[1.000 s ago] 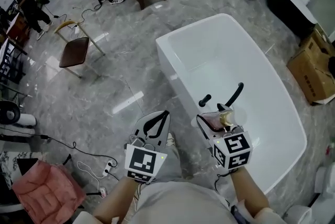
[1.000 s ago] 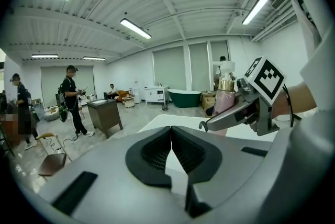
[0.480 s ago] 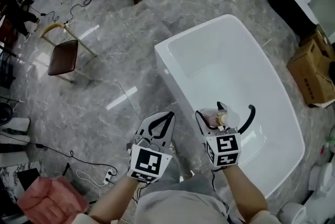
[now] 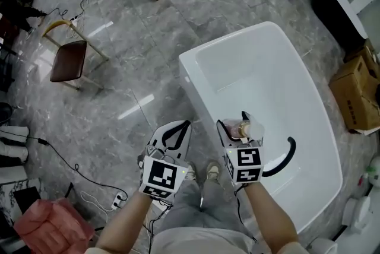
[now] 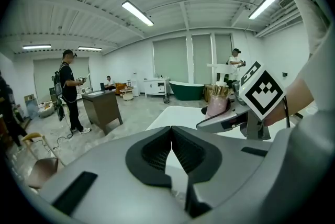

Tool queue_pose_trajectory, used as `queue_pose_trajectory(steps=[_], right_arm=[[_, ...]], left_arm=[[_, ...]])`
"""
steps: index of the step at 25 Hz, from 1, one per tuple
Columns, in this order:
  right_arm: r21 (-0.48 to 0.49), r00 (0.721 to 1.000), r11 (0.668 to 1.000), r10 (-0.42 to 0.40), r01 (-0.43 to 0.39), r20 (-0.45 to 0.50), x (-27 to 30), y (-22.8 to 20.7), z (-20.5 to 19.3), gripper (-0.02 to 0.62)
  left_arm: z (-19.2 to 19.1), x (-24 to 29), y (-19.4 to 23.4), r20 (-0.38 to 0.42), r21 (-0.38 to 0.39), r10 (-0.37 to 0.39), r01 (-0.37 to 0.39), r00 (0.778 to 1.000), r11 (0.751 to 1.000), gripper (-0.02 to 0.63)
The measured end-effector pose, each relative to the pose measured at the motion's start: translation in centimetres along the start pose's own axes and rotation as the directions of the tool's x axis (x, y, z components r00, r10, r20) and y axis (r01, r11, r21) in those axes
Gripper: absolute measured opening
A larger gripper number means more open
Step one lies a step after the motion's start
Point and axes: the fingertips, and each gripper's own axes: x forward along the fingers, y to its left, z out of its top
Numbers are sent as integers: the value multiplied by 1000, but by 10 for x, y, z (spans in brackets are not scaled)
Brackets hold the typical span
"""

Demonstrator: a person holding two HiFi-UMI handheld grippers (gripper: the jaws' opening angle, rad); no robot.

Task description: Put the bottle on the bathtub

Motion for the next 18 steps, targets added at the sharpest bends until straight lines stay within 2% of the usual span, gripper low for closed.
queue_pose_trajectory(steps=[3,9,15,18], right_arm=[[0,1000,1000,5,-5,-5,21,-6,-5,336],[-11,1000,1000,-6,5,-15,59,-19,-34,337],[-46,999,999,4,-6,-38,94,-22,-63,336],[-53,998,998,20,-22,-53,109,-20,-76,337]], left_arm=[[-2,16,9,2,4,5,-5,1000,1000,20],[-40,49,10,-34,-48,40,-41,999,998,20],[-74,75,12,-77,-67,63,-68,995,995,20],[-79,87,16,-68,-119,58,-66,996,991,20]])
